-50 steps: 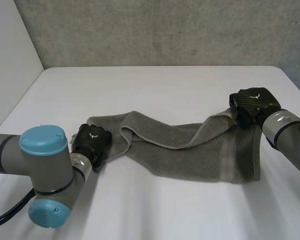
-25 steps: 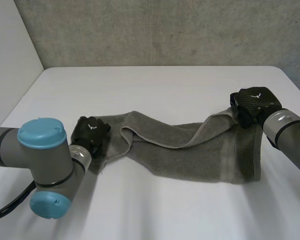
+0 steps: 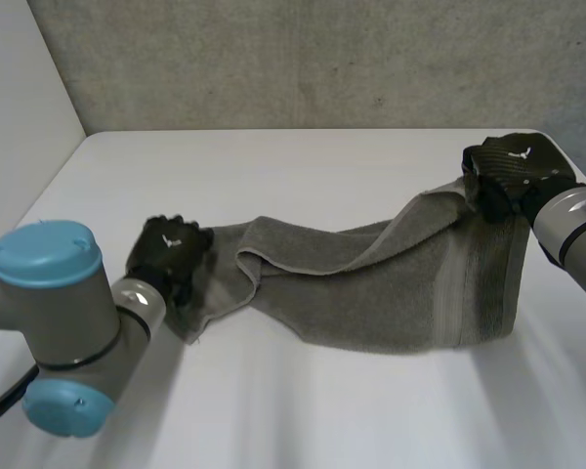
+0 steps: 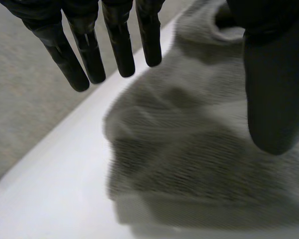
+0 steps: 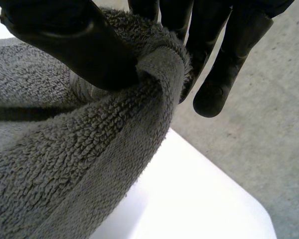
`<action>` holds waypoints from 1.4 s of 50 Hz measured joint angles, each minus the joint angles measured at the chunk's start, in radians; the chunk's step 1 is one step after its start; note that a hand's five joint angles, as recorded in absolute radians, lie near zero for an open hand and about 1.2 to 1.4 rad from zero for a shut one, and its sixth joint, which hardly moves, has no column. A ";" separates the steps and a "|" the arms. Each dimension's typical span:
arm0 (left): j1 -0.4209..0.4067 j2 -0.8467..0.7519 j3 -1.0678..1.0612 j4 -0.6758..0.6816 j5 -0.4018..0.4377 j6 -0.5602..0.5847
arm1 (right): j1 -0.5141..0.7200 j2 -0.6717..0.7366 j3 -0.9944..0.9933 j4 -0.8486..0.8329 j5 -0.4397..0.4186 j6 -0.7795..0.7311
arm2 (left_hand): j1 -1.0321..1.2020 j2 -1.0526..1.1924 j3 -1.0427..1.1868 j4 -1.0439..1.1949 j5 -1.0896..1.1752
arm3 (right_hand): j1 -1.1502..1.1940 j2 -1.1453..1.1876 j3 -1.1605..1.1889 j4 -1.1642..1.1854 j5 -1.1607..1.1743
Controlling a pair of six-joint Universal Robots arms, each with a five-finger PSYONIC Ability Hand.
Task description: Fold the towel.
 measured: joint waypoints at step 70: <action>0.026 -0.175 0.153 0.009 0.008 0.007 | -0.002 0.078 -0.010 -0.002 0.002 -0.019 | 0.988 1.056 1.094 1.061 1.041 | 0.000 0.000 0.001 0.000 0.000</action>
